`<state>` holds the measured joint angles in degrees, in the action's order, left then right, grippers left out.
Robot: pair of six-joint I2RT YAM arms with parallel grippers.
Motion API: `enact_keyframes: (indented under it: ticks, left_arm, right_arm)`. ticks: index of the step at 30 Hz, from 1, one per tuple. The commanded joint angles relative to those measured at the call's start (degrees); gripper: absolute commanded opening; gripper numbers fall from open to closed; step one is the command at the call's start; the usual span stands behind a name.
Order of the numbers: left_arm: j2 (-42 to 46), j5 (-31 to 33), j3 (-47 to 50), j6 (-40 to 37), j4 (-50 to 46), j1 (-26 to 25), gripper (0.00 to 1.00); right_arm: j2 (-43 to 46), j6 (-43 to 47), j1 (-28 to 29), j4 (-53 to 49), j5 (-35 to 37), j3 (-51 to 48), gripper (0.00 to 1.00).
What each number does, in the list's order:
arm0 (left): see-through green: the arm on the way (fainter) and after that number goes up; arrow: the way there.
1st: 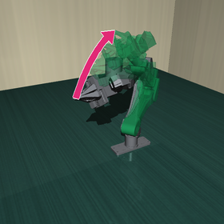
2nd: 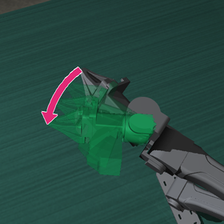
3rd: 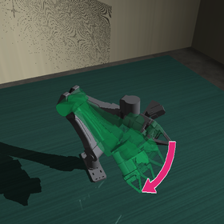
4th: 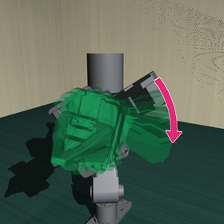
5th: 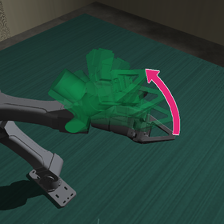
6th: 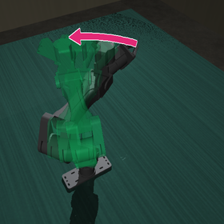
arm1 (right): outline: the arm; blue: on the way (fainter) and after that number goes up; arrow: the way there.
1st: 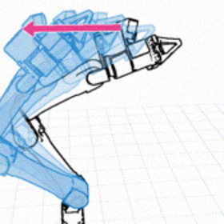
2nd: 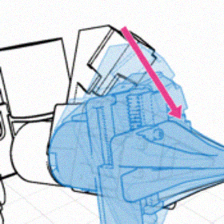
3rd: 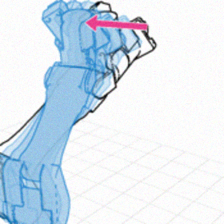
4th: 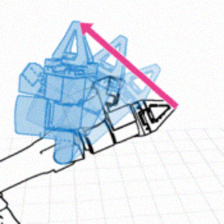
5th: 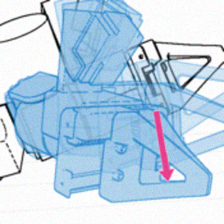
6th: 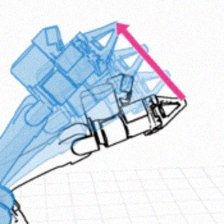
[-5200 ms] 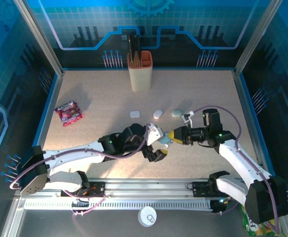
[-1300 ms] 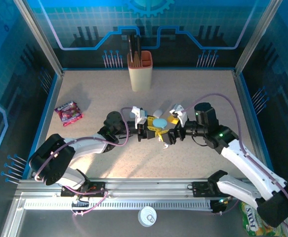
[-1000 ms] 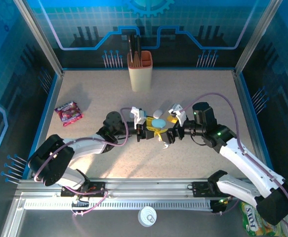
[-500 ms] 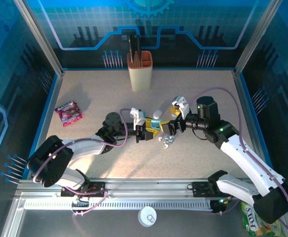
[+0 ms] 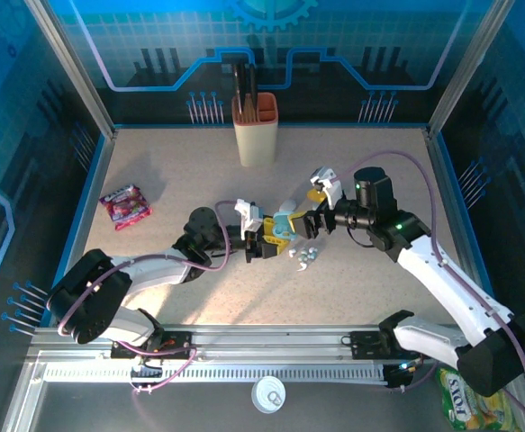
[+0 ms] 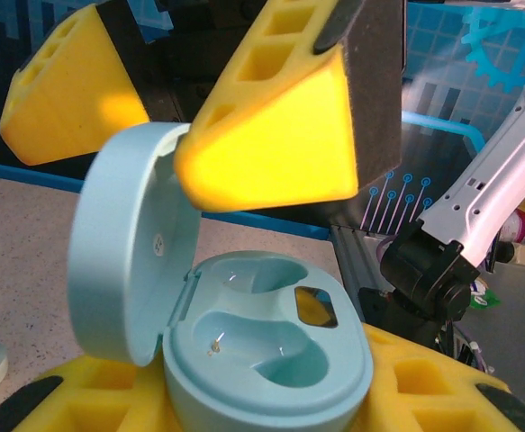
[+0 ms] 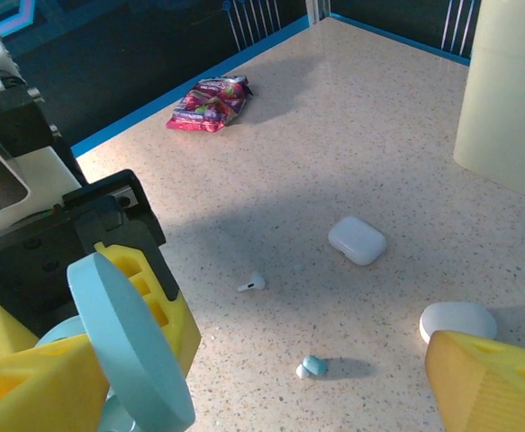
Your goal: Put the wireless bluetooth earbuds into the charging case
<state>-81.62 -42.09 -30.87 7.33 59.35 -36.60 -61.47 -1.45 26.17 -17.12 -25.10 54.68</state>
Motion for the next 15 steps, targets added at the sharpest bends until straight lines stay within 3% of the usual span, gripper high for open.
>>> enact_keyframes:
  ticks: [1,9,10,15]
  left_arm:
    - [1.3,-0.3,1.0,1.2,2.7,0.4,0.31]
    - [-0.3,-0.7,2.4,6.3,9.5,3.1,0.32]
    - [-0.2,-0.6,2.6,6.5,9.9,3.6,0.32]
    - [0.7,0.5,4.8,6.7,12.3,6.3,0.32]
  right_arm:
    - [2.1,-0.1,-0.5,0.3,-4.3,1.1,0.91]
    - [7.3,-6.3,-2.4,3.8,-4.3,-1.8,0.94]
    - [7.9,-8.1,-3.2,4.0,-3.2,-2.2,1.0]
    - [11.3,-14.8,-6.8,8.4,1.7,-9.6,1.0]
